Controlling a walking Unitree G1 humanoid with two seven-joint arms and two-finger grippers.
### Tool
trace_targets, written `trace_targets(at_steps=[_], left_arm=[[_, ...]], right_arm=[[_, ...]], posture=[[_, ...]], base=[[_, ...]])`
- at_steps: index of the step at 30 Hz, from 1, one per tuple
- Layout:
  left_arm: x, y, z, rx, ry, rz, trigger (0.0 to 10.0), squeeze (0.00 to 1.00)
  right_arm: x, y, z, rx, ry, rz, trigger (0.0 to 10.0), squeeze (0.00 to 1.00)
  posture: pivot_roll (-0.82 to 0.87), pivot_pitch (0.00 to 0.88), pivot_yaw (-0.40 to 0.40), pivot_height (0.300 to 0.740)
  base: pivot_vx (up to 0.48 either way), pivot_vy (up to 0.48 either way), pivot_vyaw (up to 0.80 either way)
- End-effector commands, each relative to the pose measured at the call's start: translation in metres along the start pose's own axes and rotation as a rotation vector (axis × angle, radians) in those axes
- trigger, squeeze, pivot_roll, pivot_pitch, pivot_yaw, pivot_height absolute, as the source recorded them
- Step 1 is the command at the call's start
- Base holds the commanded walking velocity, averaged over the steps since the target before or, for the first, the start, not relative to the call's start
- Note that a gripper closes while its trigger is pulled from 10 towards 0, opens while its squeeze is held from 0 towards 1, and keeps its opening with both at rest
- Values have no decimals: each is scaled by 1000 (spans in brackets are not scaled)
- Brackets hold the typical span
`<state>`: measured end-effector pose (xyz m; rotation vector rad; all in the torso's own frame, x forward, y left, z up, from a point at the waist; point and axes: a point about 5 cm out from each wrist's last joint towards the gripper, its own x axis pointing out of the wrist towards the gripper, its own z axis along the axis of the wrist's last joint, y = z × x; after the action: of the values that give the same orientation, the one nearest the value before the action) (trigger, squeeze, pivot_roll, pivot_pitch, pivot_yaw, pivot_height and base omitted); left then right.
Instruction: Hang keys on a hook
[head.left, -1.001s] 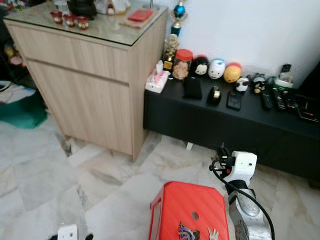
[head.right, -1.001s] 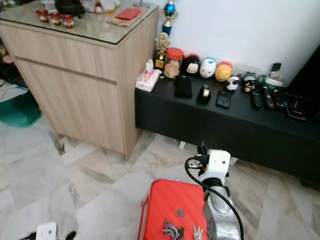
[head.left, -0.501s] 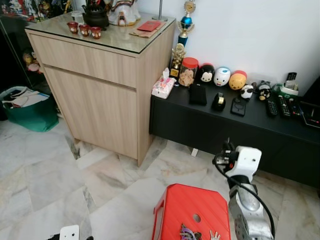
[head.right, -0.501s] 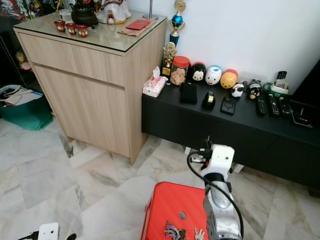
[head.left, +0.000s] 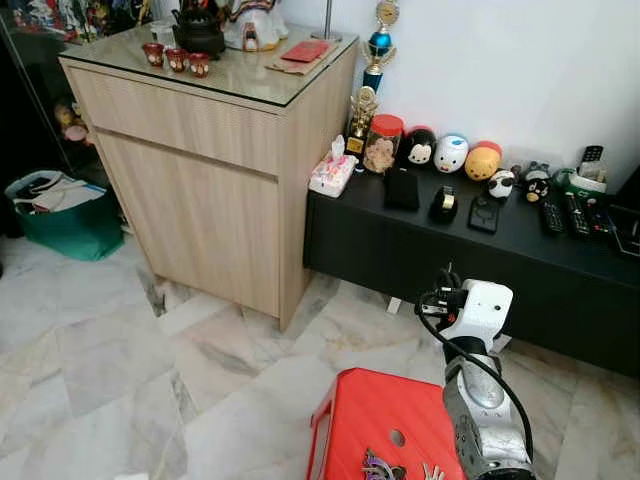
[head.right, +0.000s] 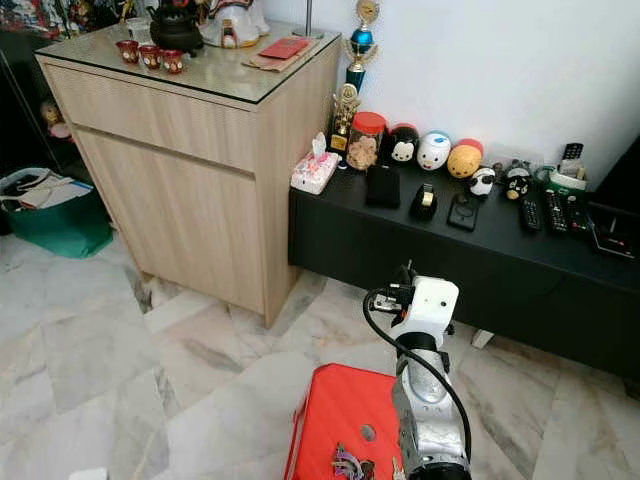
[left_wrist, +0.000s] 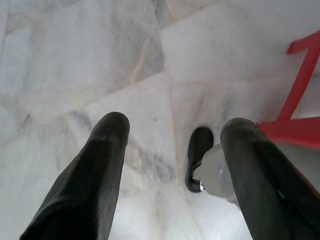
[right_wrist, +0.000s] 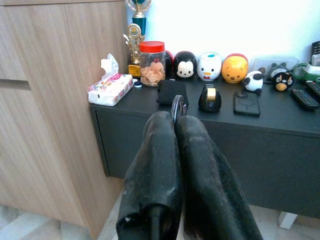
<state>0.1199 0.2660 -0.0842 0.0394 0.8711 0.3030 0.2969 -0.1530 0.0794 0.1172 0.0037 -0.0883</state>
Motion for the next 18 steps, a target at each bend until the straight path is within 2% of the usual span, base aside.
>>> trace_targets(at_steps=[1,5,9,18], left_arm=[[0,0,-2,-24,14,5,10000,0],[0,2,-1,-54,19,23,10000,0],[1,-2,-3,-41,36,6,10000,0],[0,-6,-7,-50,50,-6,10000,0]], right_arm=[[3,-5,5,-13,-2,-14,10000,0],[5,-9,6,-18,0,-27,10000,0],[9,-10,7,-15,0,-41,10000,0],[14,-2,10,3,-6,-37,10000,0]], posture=[[92,0,-96,740],[96,0,-97,740],[110,0,-94,740],[122,0,-101,740]], base=[[0,0,0],[-127,0,0],[-264,0,0],[-283,0,0]])
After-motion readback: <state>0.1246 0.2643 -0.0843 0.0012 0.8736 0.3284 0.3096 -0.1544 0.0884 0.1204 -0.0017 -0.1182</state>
